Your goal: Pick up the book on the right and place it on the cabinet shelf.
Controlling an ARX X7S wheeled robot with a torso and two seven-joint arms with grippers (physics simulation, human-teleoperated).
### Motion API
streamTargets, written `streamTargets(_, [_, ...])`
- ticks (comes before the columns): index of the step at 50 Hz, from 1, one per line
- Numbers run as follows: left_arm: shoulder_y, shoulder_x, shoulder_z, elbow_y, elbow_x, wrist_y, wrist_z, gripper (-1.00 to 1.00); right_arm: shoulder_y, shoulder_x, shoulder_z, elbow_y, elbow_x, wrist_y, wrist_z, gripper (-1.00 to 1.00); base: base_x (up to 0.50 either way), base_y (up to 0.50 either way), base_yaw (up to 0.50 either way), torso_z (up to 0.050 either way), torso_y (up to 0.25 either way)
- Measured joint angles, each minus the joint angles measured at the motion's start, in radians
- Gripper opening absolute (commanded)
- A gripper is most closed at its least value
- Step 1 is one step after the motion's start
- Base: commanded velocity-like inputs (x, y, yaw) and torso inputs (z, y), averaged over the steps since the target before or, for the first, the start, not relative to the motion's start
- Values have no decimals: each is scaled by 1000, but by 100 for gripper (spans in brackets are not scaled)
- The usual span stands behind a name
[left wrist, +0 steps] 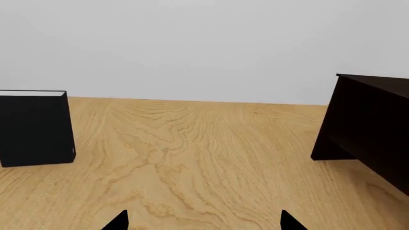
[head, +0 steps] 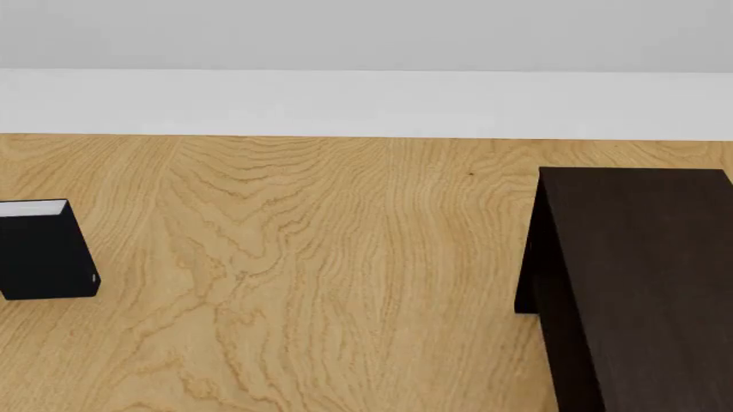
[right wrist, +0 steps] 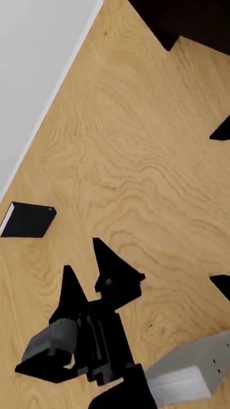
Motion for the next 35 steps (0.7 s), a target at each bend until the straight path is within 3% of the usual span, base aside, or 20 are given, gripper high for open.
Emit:
streamTargets(13, [1,-10,6,0,-9,5,-11,100,13,-141,-86,-3,269,81,317,100,0,0,0,0,0])
streamTargets(35, [-1,-26,15,0,-25,10,-27,100,-81,-193,-203,-1,249,144,408,100,0,0,0,0,0])
